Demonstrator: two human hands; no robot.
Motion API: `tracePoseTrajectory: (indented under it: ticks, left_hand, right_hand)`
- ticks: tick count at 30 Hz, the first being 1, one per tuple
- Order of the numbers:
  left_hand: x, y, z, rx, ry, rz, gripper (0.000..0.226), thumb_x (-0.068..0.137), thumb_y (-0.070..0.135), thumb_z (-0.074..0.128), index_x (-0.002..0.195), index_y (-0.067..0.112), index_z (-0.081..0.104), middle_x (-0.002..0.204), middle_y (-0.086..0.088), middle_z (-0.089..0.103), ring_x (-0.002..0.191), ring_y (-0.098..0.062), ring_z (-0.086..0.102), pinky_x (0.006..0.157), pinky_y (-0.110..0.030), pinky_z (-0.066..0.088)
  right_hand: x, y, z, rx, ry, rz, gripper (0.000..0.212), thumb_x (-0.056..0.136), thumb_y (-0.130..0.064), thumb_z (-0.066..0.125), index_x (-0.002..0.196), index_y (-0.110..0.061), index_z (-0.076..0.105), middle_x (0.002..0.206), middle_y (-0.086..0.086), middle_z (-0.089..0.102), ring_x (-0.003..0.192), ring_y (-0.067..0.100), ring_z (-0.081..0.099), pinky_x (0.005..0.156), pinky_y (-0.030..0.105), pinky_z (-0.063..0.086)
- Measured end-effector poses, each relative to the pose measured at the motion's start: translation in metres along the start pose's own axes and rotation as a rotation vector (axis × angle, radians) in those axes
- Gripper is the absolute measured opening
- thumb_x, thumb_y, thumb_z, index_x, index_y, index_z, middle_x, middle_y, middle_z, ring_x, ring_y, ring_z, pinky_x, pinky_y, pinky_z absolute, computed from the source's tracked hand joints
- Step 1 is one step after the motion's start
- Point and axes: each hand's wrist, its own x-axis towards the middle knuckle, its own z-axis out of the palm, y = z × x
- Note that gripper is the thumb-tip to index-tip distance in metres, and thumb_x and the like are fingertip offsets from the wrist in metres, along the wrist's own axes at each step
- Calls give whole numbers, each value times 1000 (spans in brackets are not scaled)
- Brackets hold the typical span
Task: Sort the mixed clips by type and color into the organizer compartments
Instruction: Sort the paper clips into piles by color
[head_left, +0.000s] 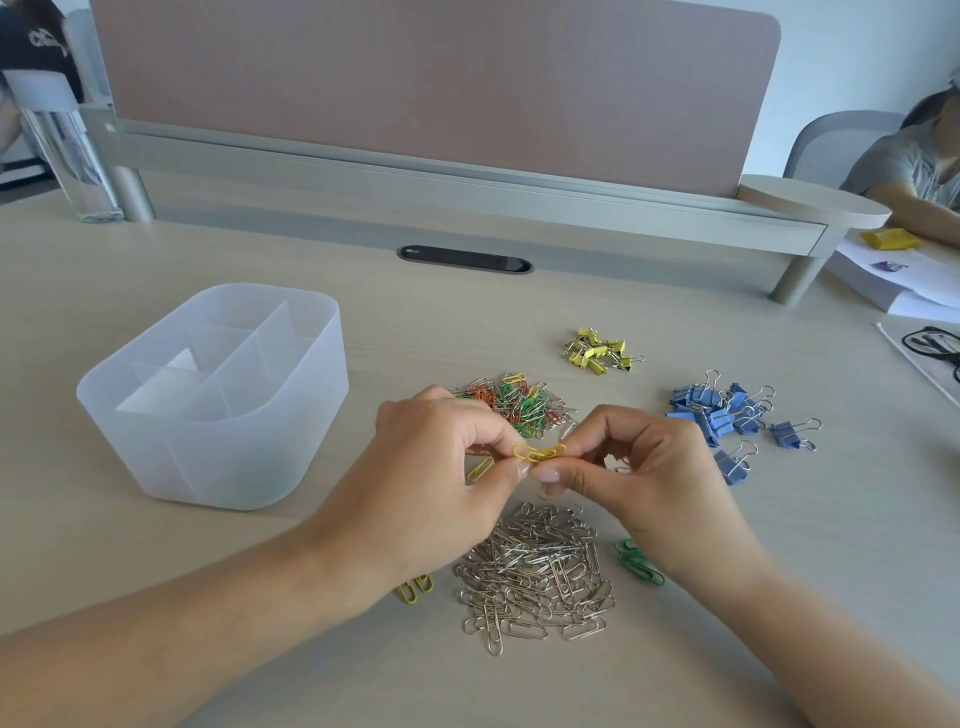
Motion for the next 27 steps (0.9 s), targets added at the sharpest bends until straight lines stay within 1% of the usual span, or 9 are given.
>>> tracePoseTrajectory:
  ticks: [4,9,12,15,18,20,23,25,27]
  left_hand:
    - [0,-1,0,55,57,59,10,78,33,63,74,28,71,69,28,58,81,-3,49,76,-41,46]
    - [1,-4,2,86,52,99,10,81,32,63,80,29,73,75,23,62,82,-8,49,76,-40,45]
    - [3,-6,2,35,32,99,10,82,32,65,82,27,73,78,23,62,85,-8,50,77,-29,42]
    - [4,-6,-1,11,37,85,12,83,33,70,95,33,72,85,21,63,87,-7,52,73,-14,38]
    - [4,-5,-4,-58,75,59,17,78,28,74,92,31,65,84,16,60,79,-12,54,67,-15,39]
    - [2,-2,-5,-117,44,54,13,77,24,72,86,29,63,79,14,60,74,-16,54,63,-21,43]
    - [0,1,-5,-192,-42,25,7,80,30,73,81,28,66,74,10,63,67,-18,55,59,-33,48]
    - [1,0,-5,-206,-50,-18,12,83,31,76,77,25,68,69,8,65,62,-14,57,57,-28,47]
    - [4,0,-5,-274,-59,-116,11,83,27,75,74,22,71,66,8,68,52,-4,53,52,-16,40]
  right_hand:
    - [3,0,-2,199,-24,177,14,62,-20,80,66,-10,70,68,16,72,65,25,70,75,33,57]
    - [3,-1,-4,207,-64,193,16,67,-17,77,72,-4,69,69,19,71,66,23,69,75,28,57]
    - [3,-2,-3,258,-75,229,17,68,-15,75,73,-1,67,68,19,70,65,19,68,70,21,54]
    - [3,-1,-2,283,-68,234,15,70,-14,74,73,-2,67,67,17,70,65,18,66,69,20,53]
    - [3,-2,0,306,-55,236,16,71,-11,73,75,2,65,66,17,69,63,17,66,65,19,53]
    - [3,-1,1,263,-50,219,19,70,-15,74,76,1,66,67,17,70,64,19,66,70,27,55]
    - [1,1,1,161,-72,169,20,71,-22,76,77,-4,67,68,13,71,65,25,64,74,37,52]
    - [-1,2,1,32,-75,96,17,75,-24,76,78,-10,68,67,6,71,64,24,61,68,26,48]
    - [-3,3,2,-133,-17,-8,12,77,-25,78,81,-20,68,69,-1,71,64,19,58,64,17,43]
